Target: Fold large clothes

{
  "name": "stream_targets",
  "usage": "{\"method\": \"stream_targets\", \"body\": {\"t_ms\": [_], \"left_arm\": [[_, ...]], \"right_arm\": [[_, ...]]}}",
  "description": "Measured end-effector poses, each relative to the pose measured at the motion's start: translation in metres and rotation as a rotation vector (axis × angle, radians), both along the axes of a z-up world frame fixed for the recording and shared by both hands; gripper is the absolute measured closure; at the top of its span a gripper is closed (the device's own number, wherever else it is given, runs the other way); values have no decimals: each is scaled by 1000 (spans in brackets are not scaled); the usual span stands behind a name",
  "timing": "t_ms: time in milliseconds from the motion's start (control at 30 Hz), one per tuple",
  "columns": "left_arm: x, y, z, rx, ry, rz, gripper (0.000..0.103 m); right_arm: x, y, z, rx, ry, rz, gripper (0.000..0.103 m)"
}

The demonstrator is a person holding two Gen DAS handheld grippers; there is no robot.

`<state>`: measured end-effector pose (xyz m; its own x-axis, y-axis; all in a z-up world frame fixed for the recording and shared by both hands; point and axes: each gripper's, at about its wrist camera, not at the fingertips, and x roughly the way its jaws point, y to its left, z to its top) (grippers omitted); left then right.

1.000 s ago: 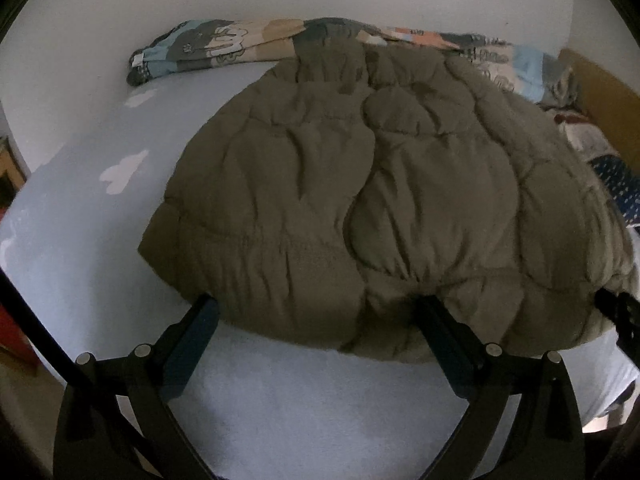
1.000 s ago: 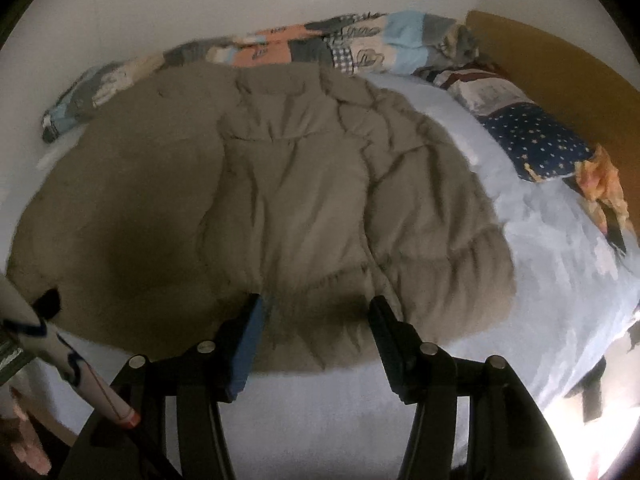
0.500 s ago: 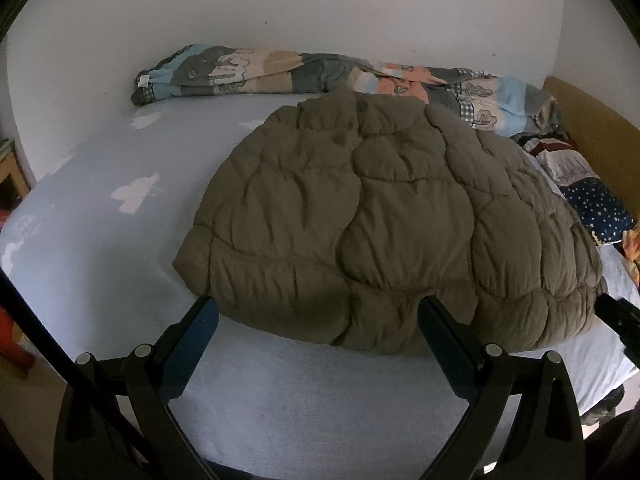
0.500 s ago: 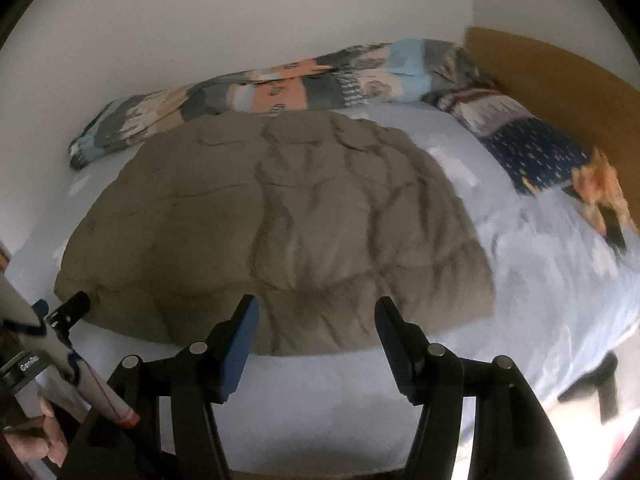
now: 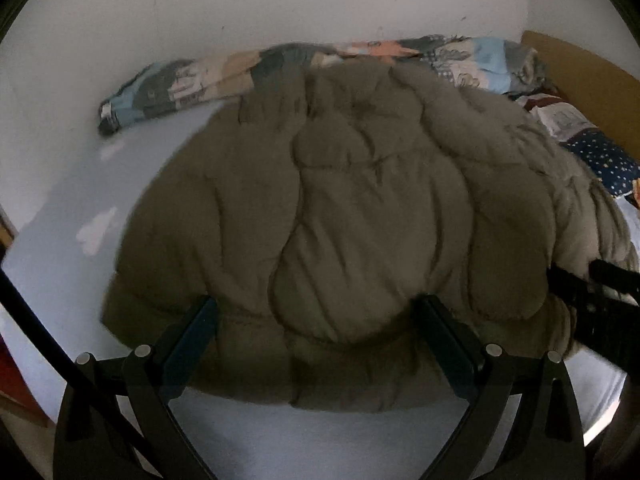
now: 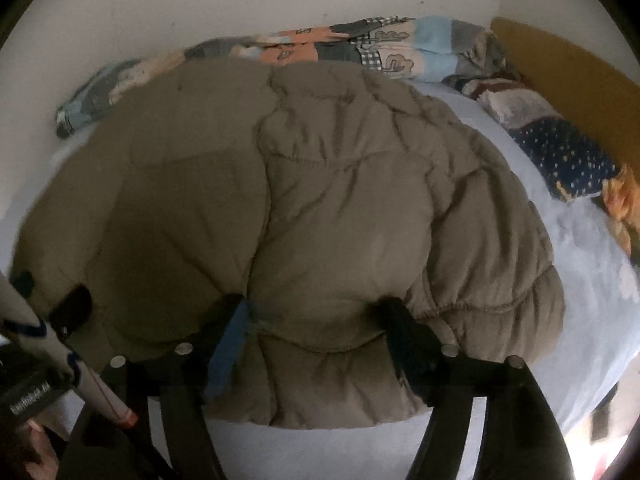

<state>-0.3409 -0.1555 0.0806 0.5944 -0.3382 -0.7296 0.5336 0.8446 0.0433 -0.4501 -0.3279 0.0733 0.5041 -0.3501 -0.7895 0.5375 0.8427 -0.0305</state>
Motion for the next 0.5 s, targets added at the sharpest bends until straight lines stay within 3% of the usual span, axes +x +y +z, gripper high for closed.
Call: {"method": "stream_targets", "body": {"t_ms": [267, 500], "left_arm": [[-2, -17, -18, 59, -62, 37, 0], [-4, -15, -19, 52, -68, 39, 0]], "right_arm": [[5, 2, -10, -34, 25, 7, 26], [11, 6, -11, -46, 30, -9, 24]]}}
